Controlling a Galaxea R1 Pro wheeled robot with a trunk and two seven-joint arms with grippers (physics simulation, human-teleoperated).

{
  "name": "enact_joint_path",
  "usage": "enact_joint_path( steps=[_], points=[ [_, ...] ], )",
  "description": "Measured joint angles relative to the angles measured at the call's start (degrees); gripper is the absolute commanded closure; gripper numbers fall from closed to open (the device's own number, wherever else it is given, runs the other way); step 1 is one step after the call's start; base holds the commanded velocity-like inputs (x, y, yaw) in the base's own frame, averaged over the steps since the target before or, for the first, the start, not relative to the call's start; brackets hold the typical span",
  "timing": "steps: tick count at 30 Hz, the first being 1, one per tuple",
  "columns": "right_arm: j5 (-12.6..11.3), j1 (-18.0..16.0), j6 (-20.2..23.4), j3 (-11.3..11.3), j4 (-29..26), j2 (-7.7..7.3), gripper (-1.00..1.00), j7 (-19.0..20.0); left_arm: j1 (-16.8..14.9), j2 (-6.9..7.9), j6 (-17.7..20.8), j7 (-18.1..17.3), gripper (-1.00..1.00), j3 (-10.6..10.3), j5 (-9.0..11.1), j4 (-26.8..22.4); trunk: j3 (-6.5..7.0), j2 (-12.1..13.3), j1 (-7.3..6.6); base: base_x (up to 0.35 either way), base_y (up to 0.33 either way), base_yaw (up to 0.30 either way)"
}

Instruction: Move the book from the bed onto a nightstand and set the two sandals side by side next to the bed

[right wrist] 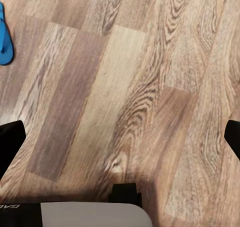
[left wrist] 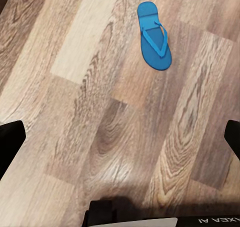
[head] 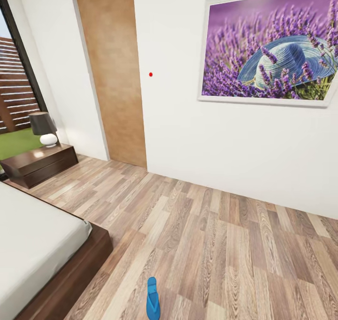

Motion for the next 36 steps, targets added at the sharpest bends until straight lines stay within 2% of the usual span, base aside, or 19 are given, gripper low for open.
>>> enact_joint_path(
  steps=[31, 35, 36],
  points=[
    [0.00, 0.01, 0.00, -0.10, 0.09, 0.09, -1.00, -0.09, 0.00, -0.18, 0.54, 0.15, -1.00, 0.15, 0.08, -0.98, 0.00, 0.00, 0.00, 0.000, 0.000, -0.001],
    [0.00, 0.01, 0.00, -0.13, 0.09, 0.04, -1.00, -0.13, -0.52, -1.52, 4.15, 0.31, -1.00, 0.17, 0.02, -5.31, 0.00, 0.00, 0.00, 0.000, 0.000, 0.000],
    [0.00, 0.01, 0.00, -0.15, 0.09, 0.03, -1.00, -0.14, -1.22, -2.01, 7.56, 0.35, -1.00, 0.17, -0.02, -7.49, 0.01, 0.00, 0.00, 0.000, 0.000, 0.000]
  ],
)
